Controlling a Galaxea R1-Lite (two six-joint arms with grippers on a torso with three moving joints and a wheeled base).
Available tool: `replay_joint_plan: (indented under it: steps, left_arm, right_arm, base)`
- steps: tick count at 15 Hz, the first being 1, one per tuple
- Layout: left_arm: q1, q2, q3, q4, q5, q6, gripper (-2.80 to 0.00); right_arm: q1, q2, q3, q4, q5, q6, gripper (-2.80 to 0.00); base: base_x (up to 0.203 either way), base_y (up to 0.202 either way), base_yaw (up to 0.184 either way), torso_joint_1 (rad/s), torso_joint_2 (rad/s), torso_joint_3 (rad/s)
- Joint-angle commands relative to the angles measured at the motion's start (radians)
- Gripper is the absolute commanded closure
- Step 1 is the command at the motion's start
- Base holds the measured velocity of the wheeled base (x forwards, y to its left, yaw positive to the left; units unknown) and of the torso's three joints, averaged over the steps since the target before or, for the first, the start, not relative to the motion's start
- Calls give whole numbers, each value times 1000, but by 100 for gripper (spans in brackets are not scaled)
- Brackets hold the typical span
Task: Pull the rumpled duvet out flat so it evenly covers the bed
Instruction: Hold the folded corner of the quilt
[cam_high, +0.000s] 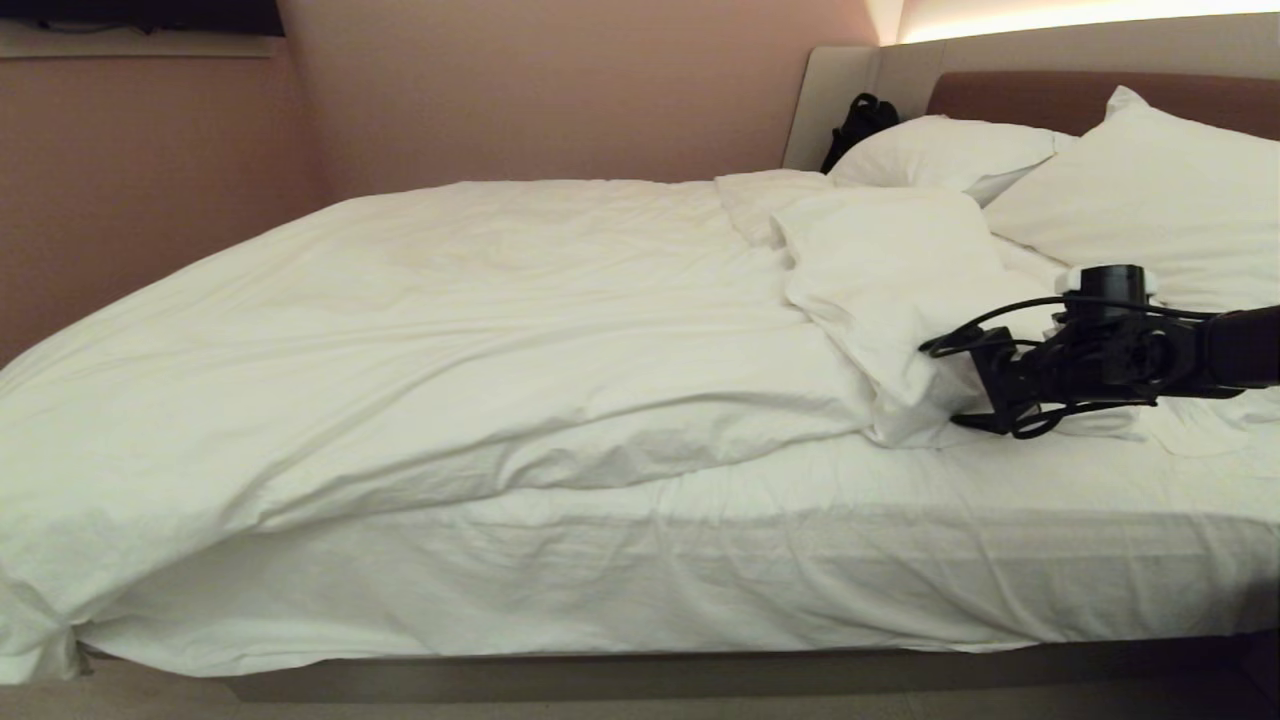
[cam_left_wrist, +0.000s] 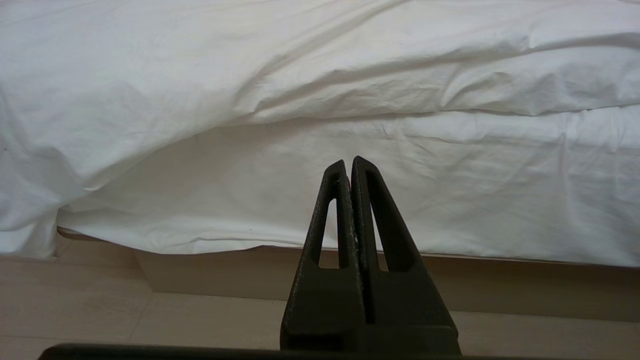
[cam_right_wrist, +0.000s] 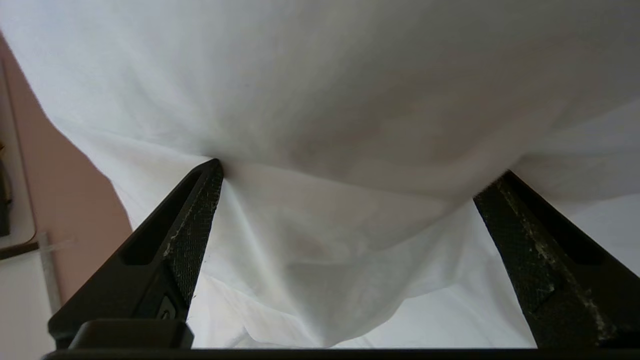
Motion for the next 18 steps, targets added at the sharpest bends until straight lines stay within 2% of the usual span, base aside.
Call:
replay_joint_plan:
  steps: [1, 5, 6, 18]
  left_arm:
    - [0, 1, 0, -1, 1, -1, 0]
    - [0, 0, 0, -1, 1, -1, 0]
    - [0, 0, 0, -1, 1, -1, 0]
    - [0, 0, 0, -1, 1, -1, 0]
  right_arm:
    - [3, 13, -3, -24, 24, 6, -280]
    - [12, 43, -10, -92, 26, 11, -280]
    - [12, 49, -12, -102, 25, 10, 0]
    - [12, 70, -11, -157, 46, 11, 0]
  base:
    - [0, 0, 0, 0, 0, 0]
    - [0, 0, 0, 0, 0, 0]
    - [0, 0, 0, 0, 0, 0]
    - [0, 0, 0, 0, 0, 0]
